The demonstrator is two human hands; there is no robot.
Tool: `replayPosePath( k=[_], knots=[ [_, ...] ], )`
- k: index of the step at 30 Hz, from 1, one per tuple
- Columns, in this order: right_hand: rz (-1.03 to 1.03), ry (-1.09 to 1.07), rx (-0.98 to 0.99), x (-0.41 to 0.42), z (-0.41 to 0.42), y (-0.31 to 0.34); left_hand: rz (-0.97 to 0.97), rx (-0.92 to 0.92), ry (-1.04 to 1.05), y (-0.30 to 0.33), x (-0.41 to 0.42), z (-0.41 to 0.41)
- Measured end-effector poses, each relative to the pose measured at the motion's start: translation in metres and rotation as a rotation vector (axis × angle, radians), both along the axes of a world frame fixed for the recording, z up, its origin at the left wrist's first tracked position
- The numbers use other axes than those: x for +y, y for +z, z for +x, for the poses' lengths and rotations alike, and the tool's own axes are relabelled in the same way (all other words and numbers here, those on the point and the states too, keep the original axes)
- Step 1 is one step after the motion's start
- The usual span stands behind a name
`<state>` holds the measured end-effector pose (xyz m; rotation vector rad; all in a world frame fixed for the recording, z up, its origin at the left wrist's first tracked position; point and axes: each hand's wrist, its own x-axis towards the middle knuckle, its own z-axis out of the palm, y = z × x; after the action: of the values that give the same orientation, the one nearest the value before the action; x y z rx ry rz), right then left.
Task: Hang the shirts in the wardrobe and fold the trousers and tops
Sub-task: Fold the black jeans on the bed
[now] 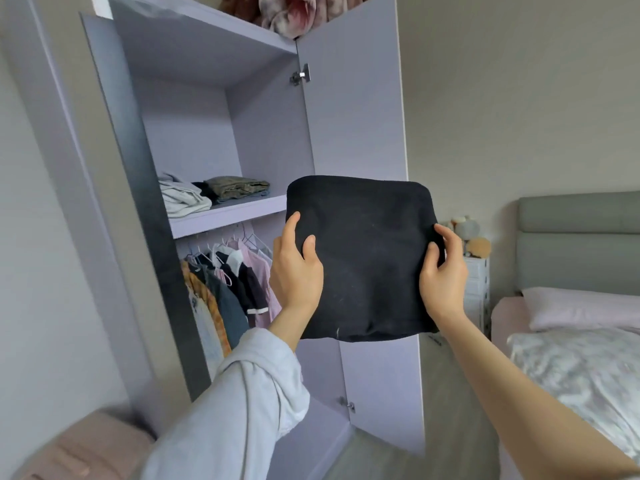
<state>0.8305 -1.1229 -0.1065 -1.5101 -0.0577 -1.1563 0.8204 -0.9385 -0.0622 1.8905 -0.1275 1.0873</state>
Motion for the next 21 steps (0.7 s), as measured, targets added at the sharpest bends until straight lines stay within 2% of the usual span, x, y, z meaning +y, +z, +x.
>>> replayPosePath(
  k=[5, 10, 21],
  knots=[
    [-0.017, 0.046, -0.031, -0.019, 0.124, 0.011, -0.016, -0.031, -0.004, 0.009, -0.017, 0.123],
    [0.007, 0.095, -0.066, -0.030, 0.258, 0.051, -0.004, -0.093, 0.006, 0.051, -0.029, 0.248],
    [-0.043, 0.376, -0.206, 0.062, 0.458, 0.151, 0.034, -0.284, 0.240, 0.136, 0.066, 0.411]
  ],
)
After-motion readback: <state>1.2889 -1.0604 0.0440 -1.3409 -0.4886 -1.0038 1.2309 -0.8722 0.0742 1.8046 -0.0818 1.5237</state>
